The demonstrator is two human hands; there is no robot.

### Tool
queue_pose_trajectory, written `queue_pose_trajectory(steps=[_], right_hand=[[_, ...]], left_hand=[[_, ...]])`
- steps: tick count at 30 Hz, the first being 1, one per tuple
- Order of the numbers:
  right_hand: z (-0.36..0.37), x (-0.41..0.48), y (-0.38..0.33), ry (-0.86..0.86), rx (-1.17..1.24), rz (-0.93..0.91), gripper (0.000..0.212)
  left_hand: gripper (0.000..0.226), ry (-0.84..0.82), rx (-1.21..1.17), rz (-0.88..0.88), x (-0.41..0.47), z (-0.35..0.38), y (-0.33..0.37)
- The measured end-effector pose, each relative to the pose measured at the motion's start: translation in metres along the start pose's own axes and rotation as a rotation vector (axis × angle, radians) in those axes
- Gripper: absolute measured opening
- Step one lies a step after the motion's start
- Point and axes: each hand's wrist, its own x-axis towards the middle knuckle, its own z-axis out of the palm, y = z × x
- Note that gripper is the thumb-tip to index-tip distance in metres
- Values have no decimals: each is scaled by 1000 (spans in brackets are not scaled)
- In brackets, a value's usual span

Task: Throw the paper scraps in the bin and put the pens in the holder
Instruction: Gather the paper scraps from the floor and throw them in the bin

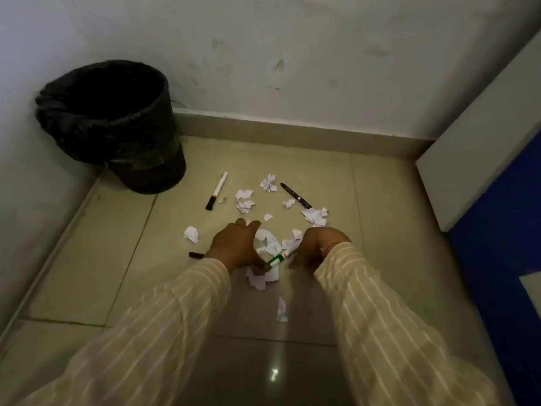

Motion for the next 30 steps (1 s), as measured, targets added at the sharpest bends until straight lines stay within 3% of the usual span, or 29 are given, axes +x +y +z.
queue_pose_trajectory(steps=[3,5,10,13,18,21,23,25,28,30], right_hand=[[14,-12,-3,-196,-14,131,54],[36,-18,-7,-200,-129,98,70],[103,0,-17,174,-62,-17,70],[111,2,-23,212,23,-39,64],[85,1,-12,136,199,-33,52],[57,2,-11,98,347,-46,27],[42,4,-15,164,490,-100,12],[33,10,-22,274,507,-178,15],[26,27,-34,448,290,-231,34],[21,29,-38,566,145,-220,26]], left_hand=[[133,-36,89,23,-4,11,2],[133,-62,154,44,-5,21,1],[122,-1,233,71,-7,32,4],[109,22,183,66,-4,37,2],[64,83,45,52,0,29,4],[59,108,-102,-20,7,17,-3],[62,140,-212,-62,11,6,-9],[67,180,-295,-91,15,-6,-15],[69,278,-346,-139,18,-23,-28],[63,346,-345,-202,19,-33,-45]])
